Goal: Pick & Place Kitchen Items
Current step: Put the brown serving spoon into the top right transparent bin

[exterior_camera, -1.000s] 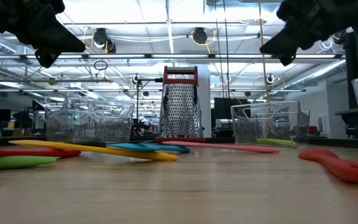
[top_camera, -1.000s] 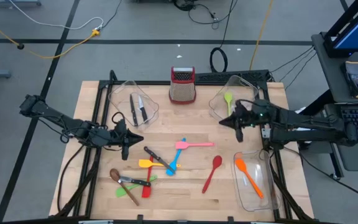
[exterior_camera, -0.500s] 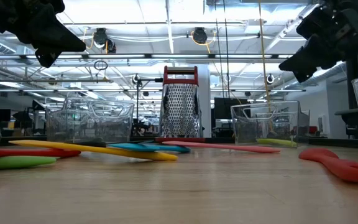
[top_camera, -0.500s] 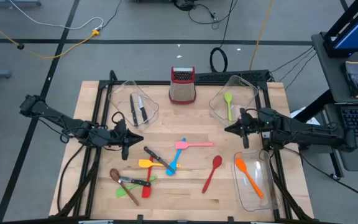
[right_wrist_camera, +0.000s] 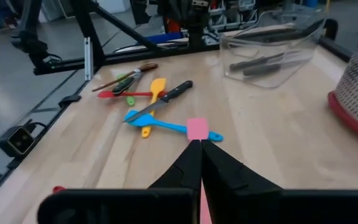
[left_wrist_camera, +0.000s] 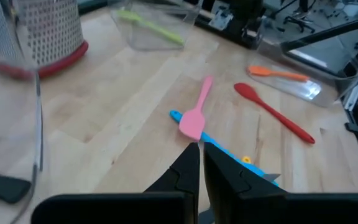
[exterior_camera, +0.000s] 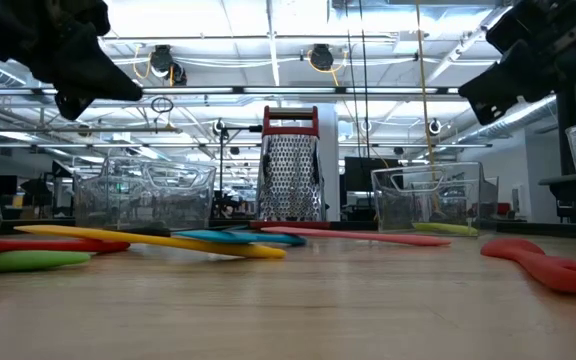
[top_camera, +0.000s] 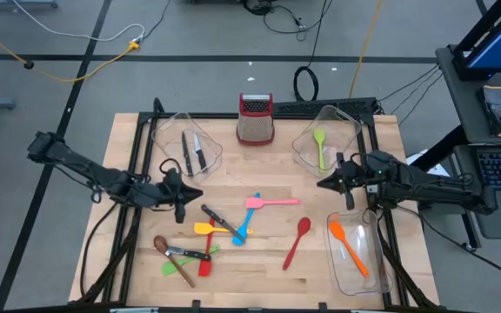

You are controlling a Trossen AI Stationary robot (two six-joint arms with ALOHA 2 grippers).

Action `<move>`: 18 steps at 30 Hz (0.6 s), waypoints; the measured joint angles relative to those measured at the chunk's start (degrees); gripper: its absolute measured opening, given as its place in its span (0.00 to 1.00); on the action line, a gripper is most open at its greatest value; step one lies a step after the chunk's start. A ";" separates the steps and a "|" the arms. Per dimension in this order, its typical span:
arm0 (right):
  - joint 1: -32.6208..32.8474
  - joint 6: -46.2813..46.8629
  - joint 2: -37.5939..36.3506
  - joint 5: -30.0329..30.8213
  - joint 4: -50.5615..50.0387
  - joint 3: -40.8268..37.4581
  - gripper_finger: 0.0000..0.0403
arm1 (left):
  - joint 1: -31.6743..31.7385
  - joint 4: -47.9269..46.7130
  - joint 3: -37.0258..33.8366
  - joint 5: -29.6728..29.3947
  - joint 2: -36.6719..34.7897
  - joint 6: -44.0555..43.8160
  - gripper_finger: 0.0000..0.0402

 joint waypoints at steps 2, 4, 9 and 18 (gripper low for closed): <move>0.00 -0.07 0.04 -0.55 -0.09 0.00 0.00 | -0.02 -0.02 0.00 -0.03 1.38 -2.51 0.06; 0.00 -0.21 0.02 -0.54 -0.06 0.00 0.00 | -0.05 -0.18 0.00 0.12 2.73 -6.26 0.06; -0.02 -0.74 0.02 -0.49 -0.02 0.00 0.00 | -1.23 -1.83 0.00 3.31 5.70 -17.45 0.04; -0.02 -0.76 0.00 -0.45 -0.02 0.00 0.00 | -6.23 -4.96 0.59 11.63 10.40 -44.96 0.01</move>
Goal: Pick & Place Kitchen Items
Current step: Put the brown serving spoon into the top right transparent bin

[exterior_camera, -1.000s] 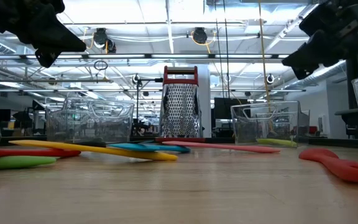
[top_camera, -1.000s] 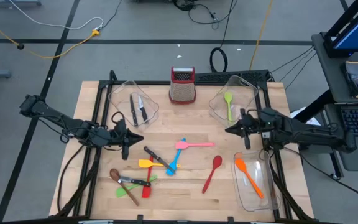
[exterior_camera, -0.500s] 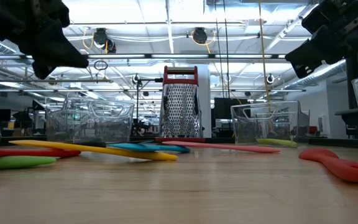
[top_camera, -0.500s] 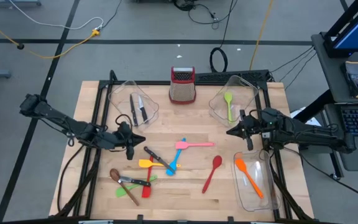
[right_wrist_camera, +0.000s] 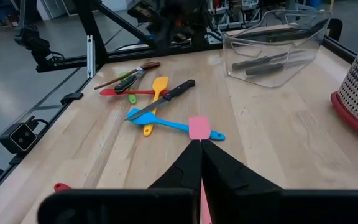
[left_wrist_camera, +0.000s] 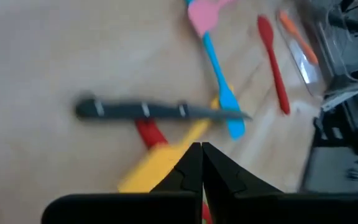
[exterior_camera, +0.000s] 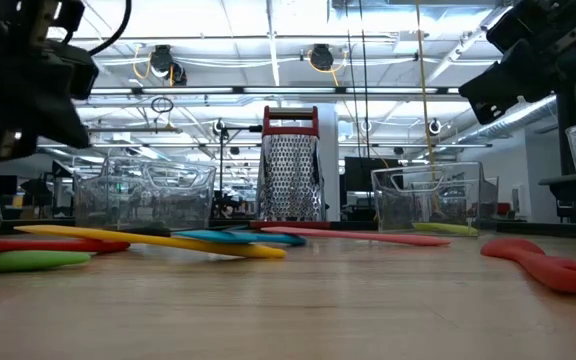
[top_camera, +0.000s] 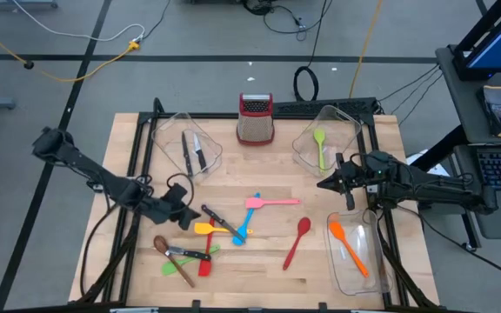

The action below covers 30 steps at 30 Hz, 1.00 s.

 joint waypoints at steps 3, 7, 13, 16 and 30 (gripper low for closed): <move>0.00 -0.01 0.00 0.00 -0.01 0.00 0.00 | -2.32 -0.70 1.62 2.64 1.56 -6.95 0.01; 0.00 -0.80 0.00 0.02 -0.02 0.00 0.00 | -5.88 -5.04 7.17 4.36 4.82 -13.84 0.00; 0.00 -3.20 0.02 0.03 -0.04 0.00 0.00 | -10.56 -20.87 20.82 6.77 13.36 -25.55 0.00; 0.00 -3.61 0.02 0.02 -0.04 0.00 0.00 | -12.51 -28.07 26.14 9.39 18.37 -33.19 0.00; 0.00 -4.30 0.01 0.01 -1.96 0.00 0.00 | -22.34 -31.18 29.84 23.05 30.35 -62.01 0.01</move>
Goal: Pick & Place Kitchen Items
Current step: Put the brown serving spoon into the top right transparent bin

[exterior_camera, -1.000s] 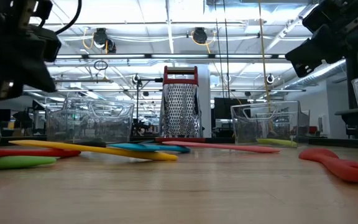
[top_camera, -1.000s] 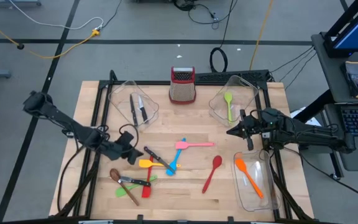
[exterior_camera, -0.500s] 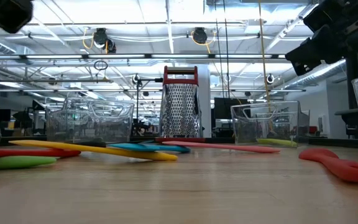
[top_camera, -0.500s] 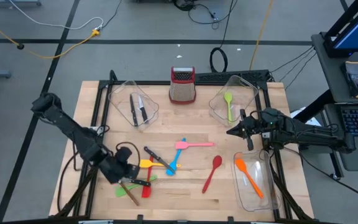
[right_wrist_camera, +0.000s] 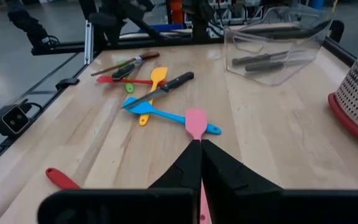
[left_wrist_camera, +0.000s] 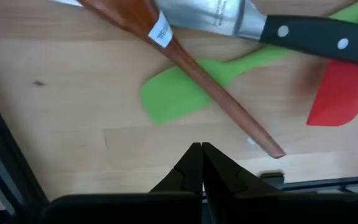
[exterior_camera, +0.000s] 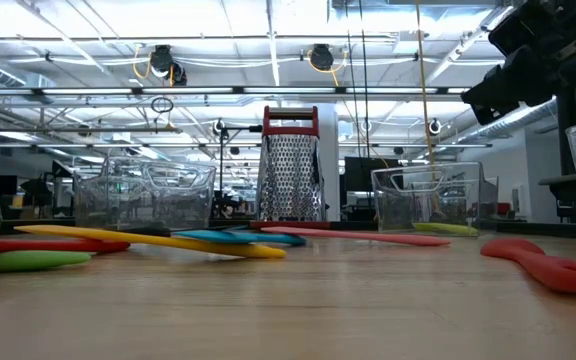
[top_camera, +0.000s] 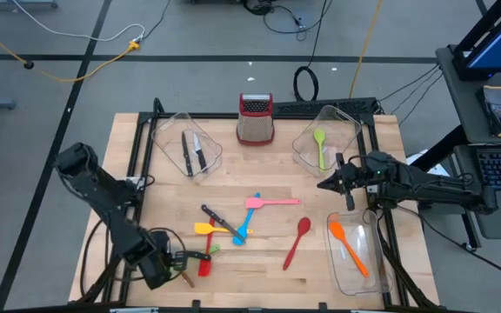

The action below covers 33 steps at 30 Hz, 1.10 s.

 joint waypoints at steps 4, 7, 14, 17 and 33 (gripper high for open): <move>0.00 -0.01 -0.01 0.01 -0.71 0.00 0.00 | -0.74 0.03 0.00 -1.96 0.00 -0.13 0.02; 0.00 -0.01 -0.01 0.00 -0.60 0.00 0.00 | -0.78 0.01 0.00 -1.98 0.00 0.24 0.02; 0.00 -0.01 -0.01 0.01 -0.60 0.00 0.00 | -0.77 -0.07 0.00 -2.00 0.00 -0.90 0.14; 0.00 -0.06 -0.01 0.01 -0.60 0.00 0.00 | -0.49 -0.26 0.00 -2.02 0.02 -1.89 0.24; 0.00 -0.84 -0.01 -0.01 -0.58 0.00 0.00 | 1.58 2.27 -0.11 -1.44 7.90 -3.94 0.50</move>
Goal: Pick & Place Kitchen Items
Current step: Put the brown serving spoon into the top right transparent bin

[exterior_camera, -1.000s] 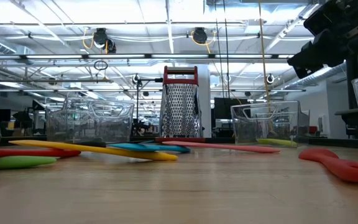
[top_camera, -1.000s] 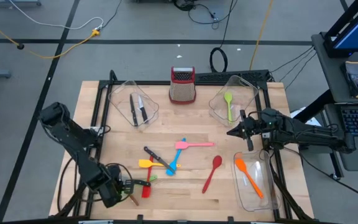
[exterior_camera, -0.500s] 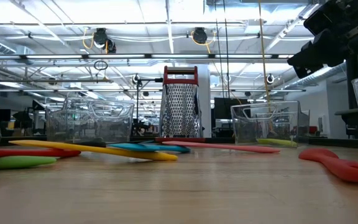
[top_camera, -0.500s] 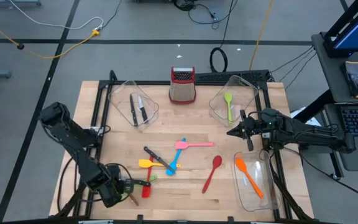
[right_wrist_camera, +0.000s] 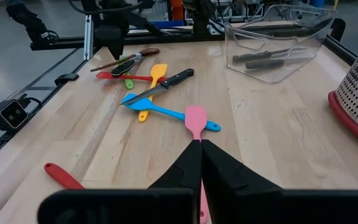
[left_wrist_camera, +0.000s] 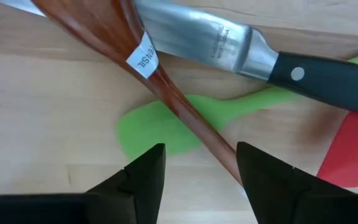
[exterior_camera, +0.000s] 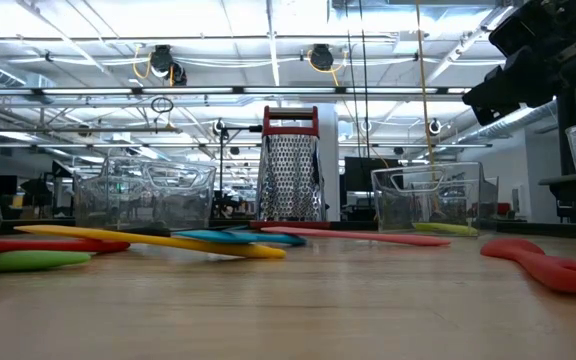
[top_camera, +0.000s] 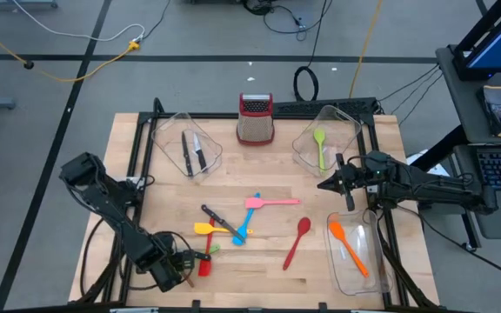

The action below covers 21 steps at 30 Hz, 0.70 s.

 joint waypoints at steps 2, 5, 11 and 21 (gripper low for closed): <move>0.00 0.00 0.00 0.00 0.00 0.00 0.00 | -0.02 0.20 0.00 0.20 0.76 -0.03 0.49; 0.00 0.00 0.00 0.00 0.00 0.00 0.00 | 0.00 0.35 0.00 0.25 1.37 -0.05 0.48; 0.00 0.00 0.01 0.02 0.02 0.00 0.00 | 0.05 0.20 0.00 0.02 1.80 -0.03 0.48; 0.00 0.00 0.00 0.00 0.02 0.00 0.00 | 0.11 -0.69 0.00 -0.55 1.80 0.01 0.42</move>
